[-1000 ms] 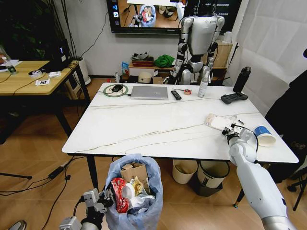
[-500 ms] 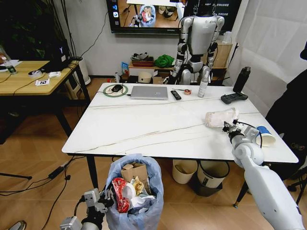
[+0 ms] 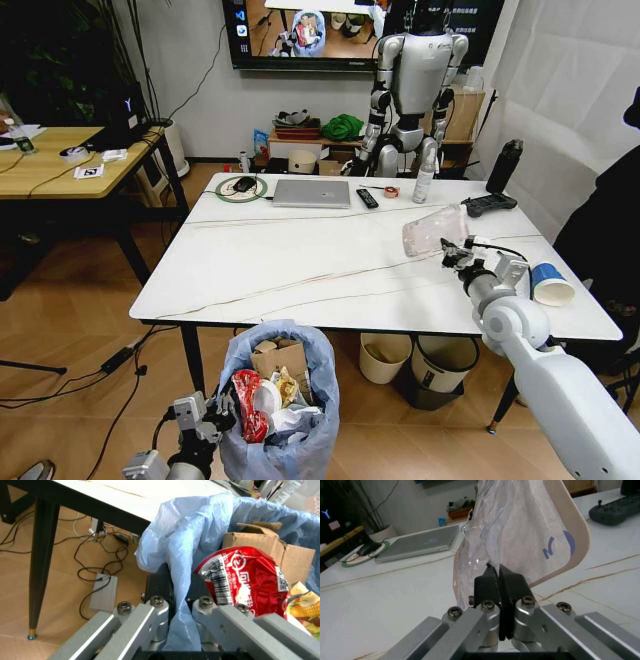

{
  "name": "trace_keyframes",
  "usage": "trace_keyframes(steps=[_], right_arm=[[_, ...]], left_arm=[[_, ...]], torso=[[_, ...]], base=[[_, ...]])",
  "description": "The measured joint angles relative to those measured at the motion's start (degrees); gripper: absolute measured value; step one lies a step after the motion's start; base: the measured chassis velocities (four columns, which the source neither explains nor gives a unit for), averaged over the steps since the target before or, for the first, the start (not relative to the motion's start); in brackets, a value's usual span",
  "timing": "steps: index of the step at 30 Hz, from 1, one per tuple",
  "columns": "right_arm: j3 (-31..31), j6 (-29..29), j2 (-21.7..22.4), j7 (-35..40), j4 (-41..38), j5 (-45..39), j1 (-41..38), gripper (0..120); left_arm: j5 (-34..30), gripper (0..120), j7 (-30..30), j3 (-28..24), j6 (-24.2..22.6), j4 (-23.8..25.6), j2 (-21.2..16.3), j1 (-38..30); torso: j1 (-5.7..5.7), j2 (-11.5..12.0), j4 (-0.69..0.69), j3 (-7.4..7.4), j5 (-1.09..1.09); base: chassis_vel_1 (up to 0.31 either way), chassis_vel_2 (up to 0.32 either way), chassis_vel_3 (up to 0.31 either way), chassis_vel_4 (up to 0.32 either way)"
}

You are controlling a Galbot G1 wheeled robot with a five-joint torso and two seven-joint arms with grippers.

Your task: Pick up the trash bin and place the trash from the table into it.

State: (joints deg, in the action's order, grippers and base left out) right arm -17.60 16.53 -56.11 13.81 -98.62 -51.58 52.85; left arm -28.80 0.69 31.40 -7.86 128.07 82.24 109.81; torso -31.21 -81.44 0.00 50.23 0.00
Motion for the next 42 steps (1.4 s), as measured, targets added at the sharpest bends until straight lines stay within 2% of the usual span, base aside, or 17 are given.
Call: trace_keyframes(steps=[8,21,29,42], right_arm=[[-1.3,0.1,2.3,0.0,-4.5,-2.4,2.3,0],[-7.5,0.5,5.3,0.4,-24.1,-2.3,19.1,0],[-8.3,0.8,6.3,0.5,-32.5,-1.3,25.9,0],[-6.0,0.5,8.0,-1.0,-40.7,2.5,33.7,0]], left_arm=[[0.2,0,0.1,-0.2,-0.1,-0.3,0.0,-0.2],[0.4,0,0.2,-1.2,-0.1,-0.8,-0.7,-0.4],[0.5,0,0.1,-1.4,-0.1,-0.8,-0.9,-0.2],[1.1,0,0.0,-1.7,-0.1,-0.6,-0.5,-0.1]], torso=[[-0.01,0.0,0.0,0.0,-0.02],[0.0,0.0,-0.02,0.0,0.0],[0.01,0.0,-0.01,0.0,-0.01],[0.01,0.0,-0.01,0.0,0.0]], base=[[0.0,0.0,0.0,0.0],[0.0,0.0,0.0,0.0],[0.0,0.0,0.0,0.0],[0.0,0.0,0.0,0.0]])
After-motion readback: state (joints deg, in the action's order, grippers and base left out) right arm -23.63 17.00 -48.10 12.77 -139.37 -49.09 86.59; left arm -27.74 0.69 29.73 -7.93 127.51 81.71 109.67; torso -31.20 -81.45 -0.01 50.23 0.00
